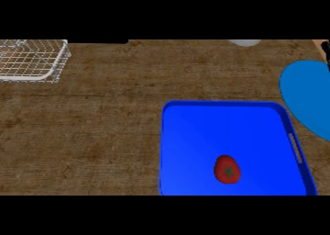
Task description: Pick the tomato from the tray and place it in the plate
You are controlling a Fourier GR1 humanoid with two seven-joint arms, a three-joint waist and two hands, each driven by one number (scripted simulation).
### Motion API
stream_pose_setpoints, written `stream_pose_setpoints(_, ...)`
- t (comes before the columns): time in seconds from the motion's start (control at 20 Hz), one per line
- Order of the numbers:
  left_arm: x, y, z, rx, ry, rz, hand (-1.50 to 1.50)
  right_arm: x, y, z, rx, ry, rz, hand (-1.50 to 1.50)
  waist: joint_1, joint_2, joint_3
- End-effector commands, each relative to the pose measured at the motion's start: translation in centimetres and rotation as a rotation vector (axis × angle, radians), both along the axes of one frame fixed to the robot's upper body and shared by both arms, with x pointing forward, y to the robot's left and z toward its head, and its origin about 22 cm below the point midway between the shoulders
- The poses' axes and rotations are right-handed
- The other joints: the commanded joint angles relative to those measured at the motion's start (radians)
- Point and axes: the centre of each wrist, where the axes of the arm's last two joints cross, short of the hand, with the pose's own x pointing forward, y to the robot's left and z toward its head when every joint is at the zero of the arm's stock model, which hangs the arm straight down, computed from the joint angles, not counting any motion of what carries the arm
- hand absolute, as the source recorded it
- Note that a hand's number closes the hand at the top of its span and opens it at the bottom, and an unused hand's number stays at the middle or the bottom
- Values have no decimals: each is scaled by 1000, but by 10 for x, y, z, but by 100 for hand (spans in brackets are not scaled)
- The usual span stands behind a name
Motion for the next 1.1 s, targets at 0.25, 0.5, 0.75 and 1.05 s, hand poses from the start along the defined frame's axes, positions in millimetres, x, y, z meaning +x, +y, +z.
stream_pose_setpoints(0.25, -32, -43, -108, -212, 534, -85, 0, -46, 88, -48, 230, 236, 523, 150, -35, 13, 15)
stream_pose_setpoints(0.5, -41, -48, -121, -276, 612, -83, 0, -46, 14, -34, -559, -97, -39, 150, -76, 2, 14)
stream_pose_setpoints(0.75, -29, -66, -111, -304, 612, -151, 0, -74, 65, -113, 224, 67, 164, -150, -38, 14, 26)
stream_pose_setpoints(1.05, -28, -68, -118, -272, 644, -155, 0, -92, 34, -157, -210, 53, 327, -150, -7, 4, 16)
